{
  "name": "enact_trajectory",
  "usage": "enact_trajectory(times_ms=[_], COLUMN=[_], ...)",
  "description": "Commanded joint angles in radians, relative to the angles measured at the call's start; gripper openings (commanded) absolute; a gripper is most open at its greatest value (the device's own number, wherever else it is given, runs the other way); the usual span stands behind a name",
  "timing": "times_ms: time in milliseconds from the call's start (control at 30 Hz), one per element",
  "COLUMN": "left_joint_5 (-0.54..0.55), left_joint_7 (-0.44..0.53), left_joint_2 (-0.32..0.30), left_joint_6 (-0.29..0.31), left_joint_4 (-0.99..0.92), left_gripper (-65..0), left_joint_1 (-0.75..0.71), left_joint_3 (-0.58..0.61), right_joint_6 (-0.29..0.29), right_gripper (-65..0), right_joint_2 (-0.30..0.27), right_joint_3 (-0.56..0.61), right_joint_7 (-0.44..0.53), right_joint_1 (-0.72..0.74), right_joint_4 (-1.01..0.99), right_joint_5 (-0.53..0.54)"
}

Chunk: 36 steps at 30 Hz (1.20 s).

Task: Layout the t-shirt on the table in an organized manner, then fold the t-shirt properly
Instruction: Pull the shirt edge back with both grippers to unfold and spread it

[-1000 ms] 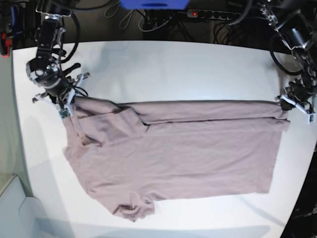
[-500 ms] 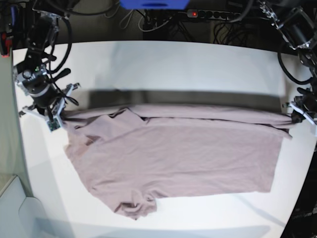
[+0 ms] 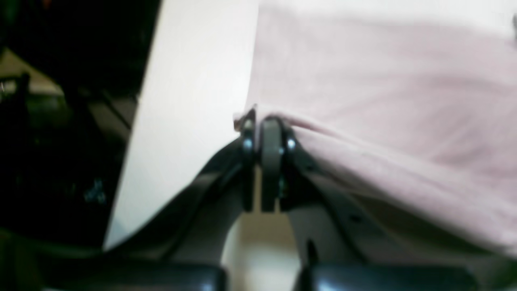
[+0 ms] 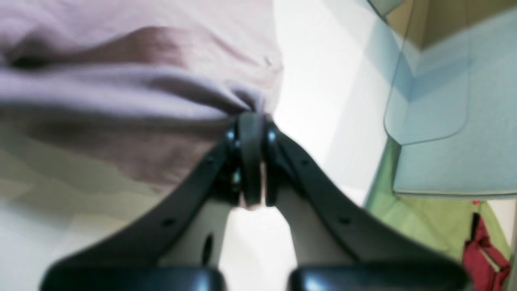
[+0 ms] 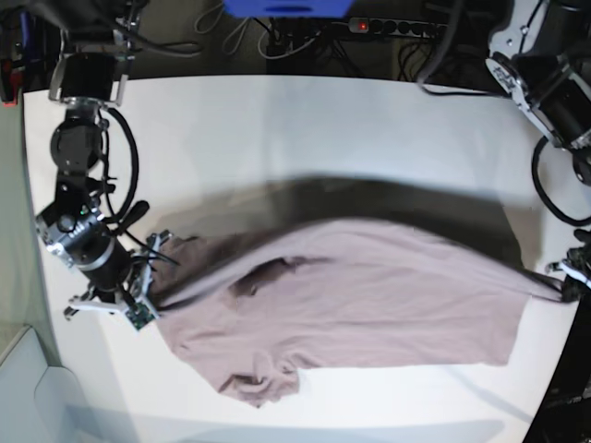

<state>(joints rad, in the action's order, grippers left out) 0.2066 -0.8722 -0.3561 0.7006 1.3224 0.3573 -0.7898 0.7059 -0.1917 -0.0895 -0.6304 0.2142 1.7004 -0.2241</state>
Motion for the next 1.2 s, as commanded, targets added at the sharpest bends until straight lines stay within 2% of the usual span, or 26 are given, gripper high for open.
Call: enact_trajectory(times_ms=[0,100,267,500,767,867,1000,1167], left_joint_5=[0.011,0.017,0.021,0.023,0.023,0.020,0.020,0.014], left_joint_7=[0.015,0.015,0.015,0.015,0.015,0.015,0.018,0.021], left_joint_2=[-0.024,-0.045,-0.048,-0.044,-0.037,-0.004,0.009,0.032], left_joint_6=[-0.002,-0.002,-0.002,-0.002,-0.002,-0.002,-0.002,-0.002], left_joint_4=[0.018,0.018,0.030,0.029,0.029,0.029,0.029,0.029], left_gripper=[-64.7,-64.7,-64.7,-64.7,-64.7,-64.7,-64.7,-64.7], left_joint_1=[0.013,0.009,-0.062,-0.175,-0.317,-0.366,-0.424,-0.478], left_joint_3=[-0.003,-0.004,-0.009,-0.125,-0.148,-0.148,-0.147,-0.145], right_joint_6=[-0.008,-0.008,-0.008,-0.008,-0.008,-0.008,-0.008,-0.008], right_gripper=[-65.0,-65.0,-65.0,-65.0,-65.0,-65.0,-65.0,-65.0], right_joint_2=[-0.015,-0.021,-0.042,-0.047,-0.015,-0.010,0.022,0.022], right_joint_3=[-0.008,-0.010,-0.040,-0.106,-0.135,-0.132,-0.132,-0.128], right_joint_7=[0.013,0.013,0.013,0.016,0.014,0.020,0.022,0.022], right_joint_1=[0.023,0.011,-0.097,-0.273,-0.488,-0.576,-0.646,-0.707], right_joint_4=[0.008,0.005,0.065,0.169,0.251,0.254,0.254,0.254], right_joint_5=[-0.025,-0.050,-0.047,-0.047,-0.048,-0.047,-0.047,-0.047])
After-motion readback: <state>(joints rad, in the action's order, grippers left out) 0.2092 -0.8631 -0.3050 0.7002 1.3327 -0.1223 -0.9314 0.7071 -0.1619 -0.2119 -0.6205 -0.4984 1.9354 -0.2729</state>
